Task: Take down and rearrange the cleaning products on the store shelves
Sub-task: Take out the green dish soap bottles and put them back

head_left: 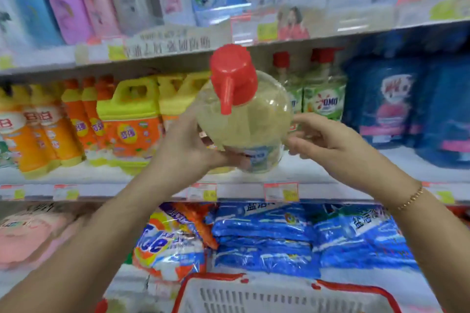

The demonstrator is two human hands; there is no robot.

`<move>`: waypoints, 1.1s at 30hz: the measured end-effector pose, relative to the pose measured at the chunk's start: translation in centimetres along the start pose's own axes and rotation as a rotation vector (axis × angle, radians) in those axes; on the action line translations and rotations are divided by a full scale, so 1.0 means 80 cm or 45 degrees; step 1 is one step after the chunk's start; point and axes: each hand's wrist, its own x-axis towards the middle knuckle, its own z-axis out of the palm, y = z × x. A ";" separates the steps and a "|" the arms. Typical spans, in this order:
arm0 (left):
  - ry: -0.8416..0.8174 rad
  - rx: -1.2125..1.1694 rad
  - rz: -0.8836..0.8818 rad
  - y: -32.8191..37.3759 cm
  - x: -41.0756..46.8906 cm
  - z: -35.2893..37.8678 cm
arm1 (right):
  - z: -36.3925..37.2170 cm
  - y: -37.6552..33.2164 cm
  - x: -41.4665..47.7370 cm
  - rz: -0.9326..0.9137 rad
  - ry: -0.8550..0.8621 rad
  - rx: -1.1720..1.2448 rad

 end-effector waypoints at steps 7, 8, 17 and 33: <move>-0.143 -0.093 -0.065 -0.018 0.073 0.088 | -0.041 0.074 0.003 0.193 0.179 -0.004; -0.155 -0.103 -0.088 -0.024 0.080 0.096 | -0.042 0.083 0.004 0.219 0.203 0.032; -0.127 -0.129 -0.313 -0.060 0.133 0.120 | -0.017 0.135 0.021 0.292 0.189 0.089; 0.014 -0.307 -0.367 -0.110 0.169 0.134 | 0.012 0.165 0.037 0.260 0.162 -0.227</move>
